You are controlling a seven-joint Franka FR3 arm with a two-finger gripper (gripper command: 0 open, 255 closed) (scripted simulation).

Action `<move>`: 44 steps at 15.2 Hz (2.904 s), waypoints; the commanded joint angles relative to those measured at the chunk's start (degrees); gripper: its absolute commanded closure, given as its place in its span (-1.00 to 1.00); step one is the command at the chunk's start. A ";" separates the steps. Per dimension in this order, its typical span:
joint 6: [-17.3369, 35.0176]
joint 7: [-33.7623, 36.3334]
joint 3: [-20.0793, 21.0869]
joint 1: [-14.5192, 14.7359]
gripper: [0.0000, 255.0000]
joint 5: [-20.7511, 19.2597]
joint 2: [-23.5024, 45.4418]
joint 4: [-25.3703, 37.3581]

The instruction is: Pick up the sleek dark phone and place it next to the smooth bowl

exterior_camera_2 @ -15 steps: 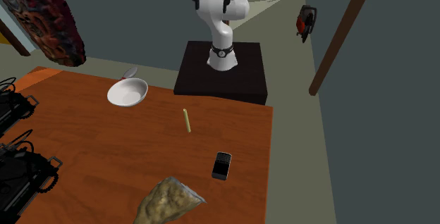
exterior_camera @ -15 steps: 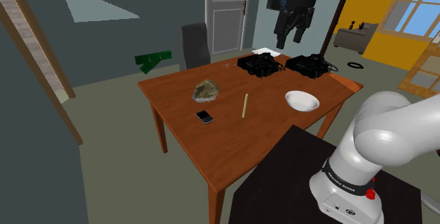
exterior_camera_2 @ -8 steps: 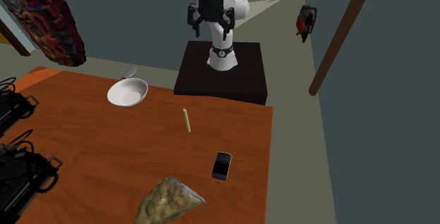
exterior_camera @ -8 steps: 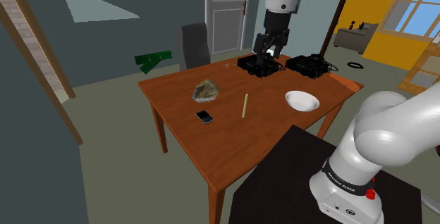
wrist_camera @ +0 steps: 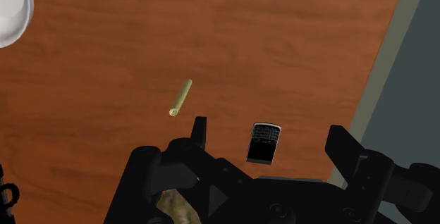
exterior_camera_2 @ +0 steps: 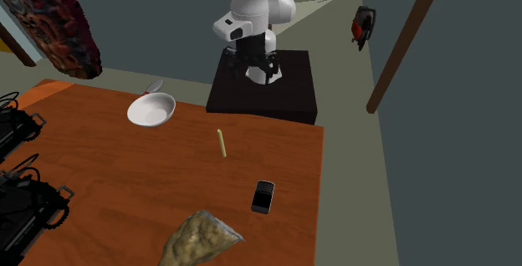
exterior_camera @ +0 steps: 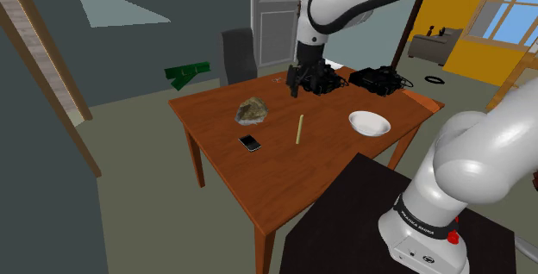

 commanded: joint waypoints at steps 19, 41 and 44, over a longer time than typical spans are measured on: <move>21.73 -6.72 0.87 1.05 -1.00 8.70 44.24 20.80; 26.33 -8.23 3.02 0.20 -1.00 10.82 64.97 36.37; 26.32 -8.24 3.02 0.20 1.00 10.82 64.97 36.37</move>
